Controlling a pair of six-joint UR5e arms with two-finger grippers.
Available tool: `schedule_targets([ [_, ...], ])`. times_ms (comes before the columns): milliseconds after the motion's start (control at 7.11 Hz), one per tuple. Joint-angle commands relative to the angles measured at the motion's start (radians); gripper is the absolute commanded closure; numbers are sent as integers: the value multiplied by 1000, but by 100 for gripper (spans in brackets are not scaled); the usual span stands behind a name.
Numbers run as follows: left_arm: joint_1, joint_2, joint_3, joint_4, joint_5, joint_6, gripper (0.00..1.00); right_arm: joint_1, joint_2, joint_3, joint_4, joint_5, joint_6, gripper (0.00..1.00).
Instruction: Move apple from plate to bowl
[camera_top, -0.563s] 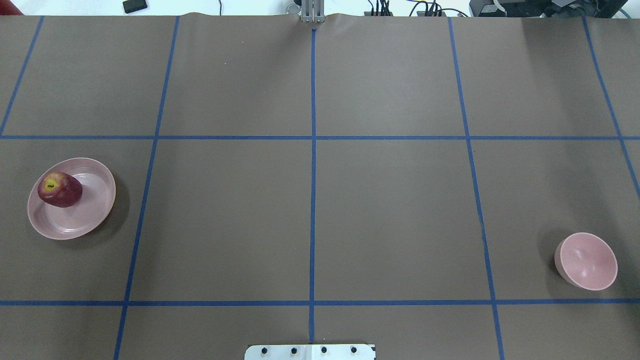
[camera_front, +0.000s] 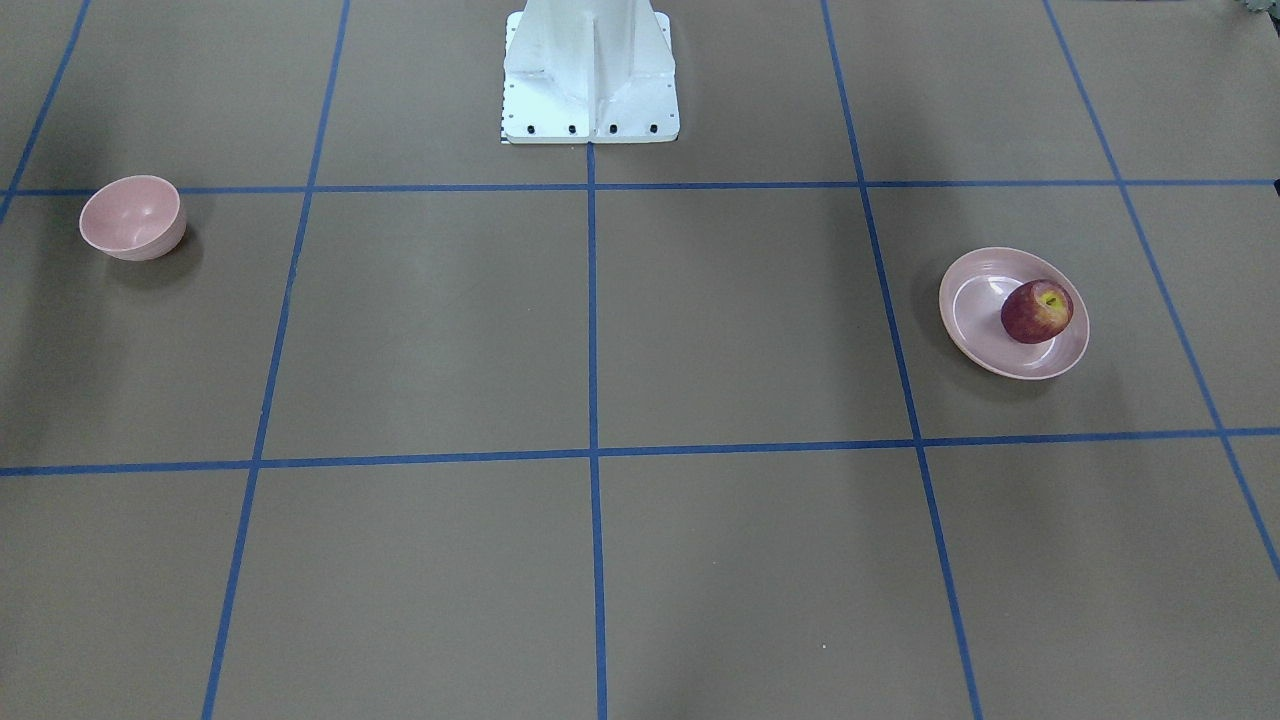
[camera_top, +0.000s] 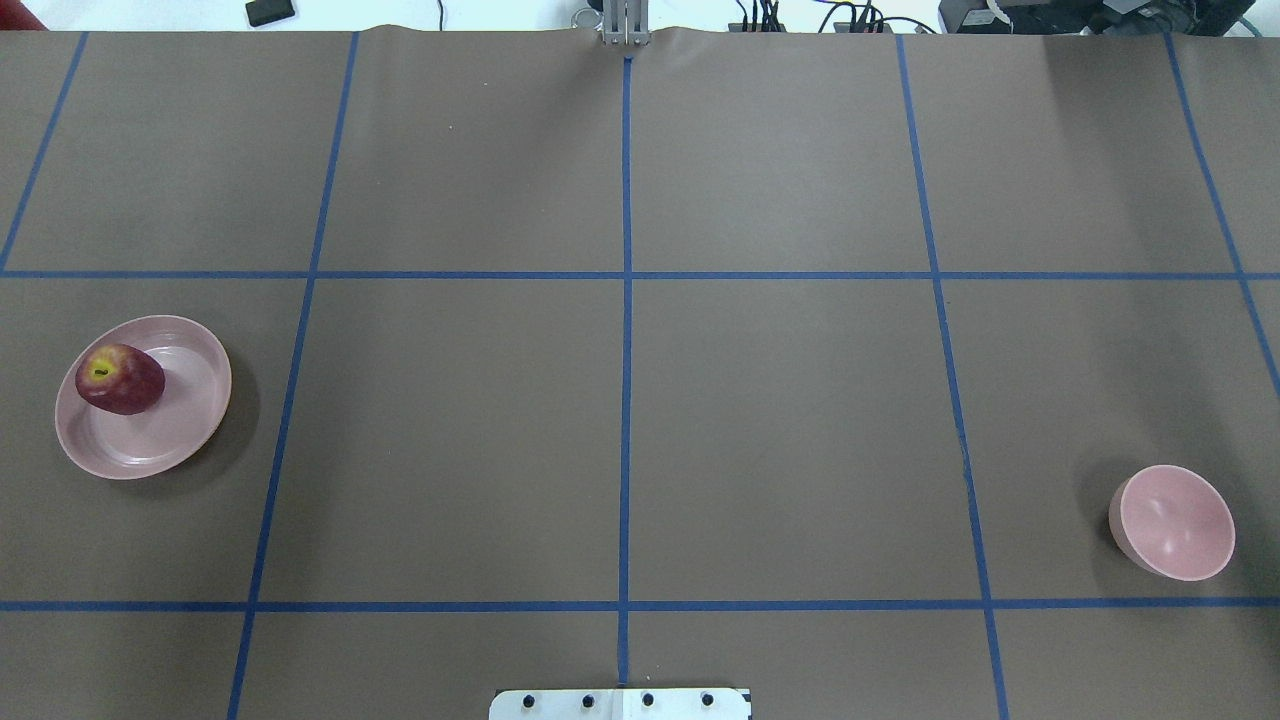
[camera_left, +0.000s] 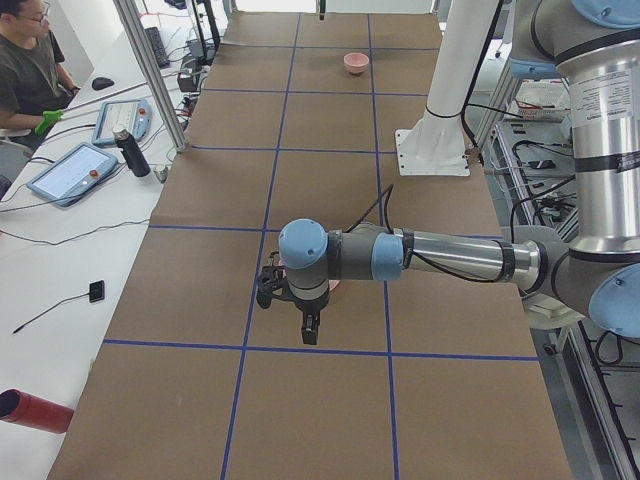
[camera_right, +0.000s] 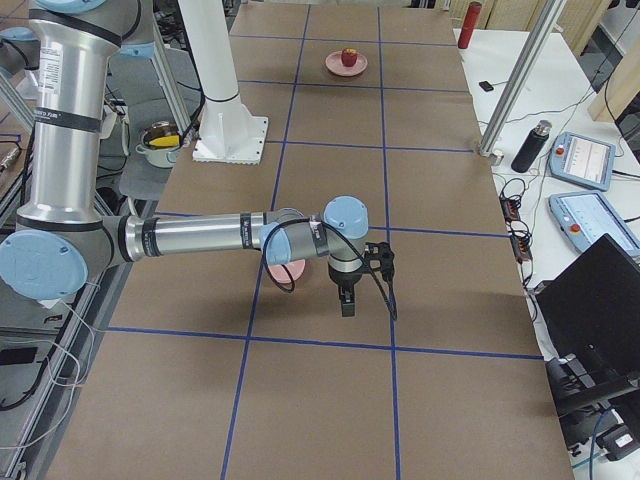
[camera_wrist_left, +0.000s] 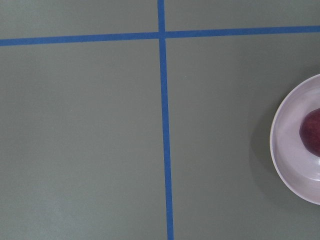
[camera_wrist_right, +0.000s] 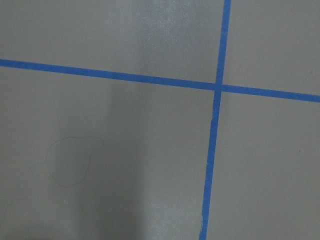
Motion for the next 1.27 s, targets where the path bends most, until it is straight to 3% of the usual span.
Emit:
schedule_targets([
  [0, 1, 2, 0, -4, 8, 7, 2, -1, -11, -9, 44, 55, 1, 0],
  [141, 1, 7, 12, -22, 8, 4, 2, -6, -12, -36, 84, 70, 1, 0],
  [422, 1, 7, 25, -34, 6, 0, 2, -29, -92, -37, 185, 198, 63, 0],
  [704, 2, 7, 27, -50, 2, -6, 2, -166, -121, -32, 300, 150, 193, 0],
  [844, 2, 3, 27, -50, 0, -53, 2, -231, -191, -32, 416, 95, 196, 0],
  [1126, 2, -2, 29, -53, 0, -94, 2, -295, -226, -32, 478, 100, 248, 0],
])
